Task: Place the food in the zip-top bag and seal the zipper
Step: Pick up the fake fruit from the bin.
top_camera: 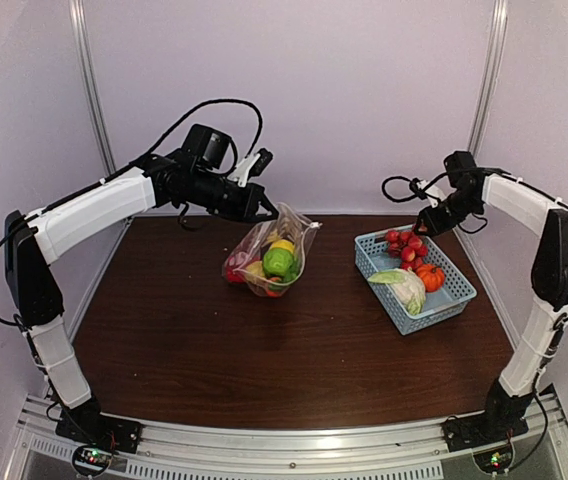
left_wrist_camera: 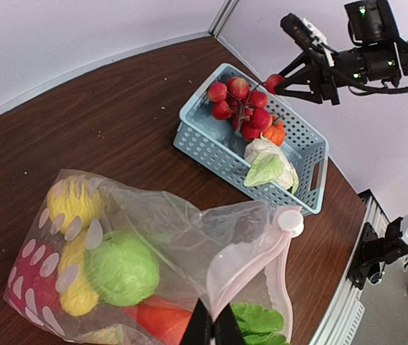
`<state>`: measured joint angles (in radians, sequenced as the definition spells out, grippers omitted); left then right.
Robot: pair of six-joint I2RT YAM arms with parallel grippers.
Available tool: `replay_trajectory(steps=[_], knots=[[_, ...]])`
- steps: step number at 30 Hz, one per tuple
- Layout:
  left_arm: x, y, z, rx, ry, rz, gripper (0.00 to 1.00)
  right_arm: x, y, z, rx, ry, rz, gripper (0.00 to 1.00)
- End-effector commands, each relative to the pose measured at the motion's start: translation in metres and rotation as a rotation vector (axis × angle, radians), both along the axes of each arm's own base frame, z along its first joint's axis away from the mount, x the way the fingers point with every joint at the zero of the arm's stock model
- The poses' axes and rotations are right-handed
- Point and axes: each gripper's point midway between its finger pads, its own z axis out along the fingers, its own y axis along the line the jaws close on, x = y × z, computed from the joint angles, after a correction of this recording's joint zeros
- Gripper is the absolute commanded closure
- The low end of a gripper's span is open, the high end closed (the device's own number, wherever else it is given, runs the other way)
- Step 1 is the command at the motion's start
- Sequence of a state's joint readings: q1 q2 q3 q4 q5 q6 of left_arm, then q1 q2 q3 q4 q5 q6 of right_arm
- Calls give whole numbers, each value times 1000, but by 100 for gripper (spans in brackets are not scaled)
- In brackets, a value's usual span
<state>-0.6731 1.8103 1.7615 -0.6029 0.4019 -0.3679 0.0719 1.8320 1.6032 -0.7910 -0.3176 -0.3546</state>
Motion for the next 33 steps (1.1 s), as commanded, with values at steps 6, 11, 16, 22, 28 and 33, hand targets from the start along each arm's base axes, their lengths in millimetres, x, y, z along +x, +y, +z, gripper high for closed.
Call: replay_trajectory(steps=[6,11,16,22,28,33], knots=[[8,-7,8,-34,-16,3,100,-13,11,80,96,-168,20,82],[11,-10,9,-43,-10,7,100,-26,18,109,138,-217,54,83],[13,-15,8,-70,4,9,100,-49,40,144,240,-269,150,84],[18,-21,5,-96,27,22,100,-81,73,195,433,-313,299,84],[22,-25,7,-125,40,34,100,-106,108,247,660,-341,456,84],[23,-27,10,-139,42,36,100,-116,132,283,831,-356,550,84]])
